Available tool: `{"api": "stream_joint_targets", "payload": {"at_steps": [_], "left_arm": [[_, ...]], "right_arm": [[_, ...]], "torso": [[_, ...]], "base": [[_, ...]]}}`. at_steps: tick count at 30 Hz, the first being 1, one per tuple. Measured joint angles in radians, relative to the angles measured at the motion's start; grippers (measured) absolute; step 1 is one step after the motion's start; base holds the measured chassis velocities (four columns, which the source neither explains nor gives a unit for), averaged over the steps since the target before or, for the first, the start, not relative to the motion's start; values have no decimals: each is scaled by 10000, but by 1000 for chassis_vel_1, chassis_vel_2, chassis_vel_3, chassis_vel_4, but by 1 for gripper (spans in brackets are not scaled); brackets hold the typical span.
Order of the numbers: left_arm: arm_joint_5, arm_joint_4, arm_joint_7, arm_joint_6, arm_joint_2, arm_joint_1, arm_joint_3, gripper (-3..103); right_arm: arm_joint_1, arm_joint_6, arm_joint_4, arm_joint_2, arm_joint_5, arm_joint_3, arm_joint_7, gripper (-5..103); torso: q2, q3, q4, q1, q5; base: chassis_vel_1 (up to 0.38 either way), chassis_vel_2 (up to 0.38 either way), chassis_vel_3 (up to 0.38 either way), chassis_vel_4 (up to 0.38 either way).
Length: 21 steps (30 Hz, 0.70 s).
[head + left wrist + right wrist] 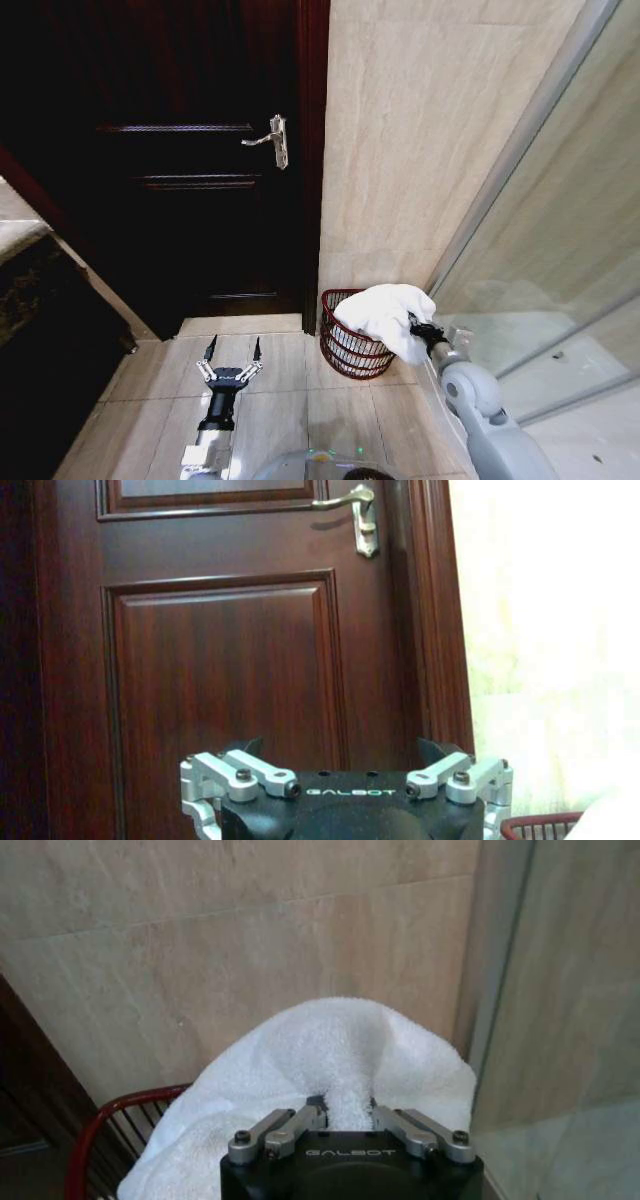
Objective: Discard the used towel into the hamper.
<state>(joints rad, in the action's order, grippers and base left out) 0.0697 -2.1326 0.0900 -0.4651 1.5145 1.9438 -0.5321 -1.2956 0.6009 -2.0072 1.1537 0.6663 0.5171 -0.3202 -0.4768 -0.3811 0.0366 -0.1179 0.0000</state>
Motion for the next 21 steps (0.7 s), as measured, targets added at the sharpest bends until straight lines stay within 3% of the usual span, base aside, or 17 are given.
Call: {"api": "stream_joint_targets", "payload": {"at_steps": [7,21], "left_arm": [[1,-69,2,-22,-10,179,-194,100],[13,-120,79,-53,49,414,-439,100]], "right_arm": [[1115,871,710,-568,623,-643,217,14],[3435,977,3372,-402,389,-2733,615,14]], "torso": [[0,1,0,1,1],[0,1,0,1,-1]], "base": [[0,0,0,0],[0,0,0,0]]}}
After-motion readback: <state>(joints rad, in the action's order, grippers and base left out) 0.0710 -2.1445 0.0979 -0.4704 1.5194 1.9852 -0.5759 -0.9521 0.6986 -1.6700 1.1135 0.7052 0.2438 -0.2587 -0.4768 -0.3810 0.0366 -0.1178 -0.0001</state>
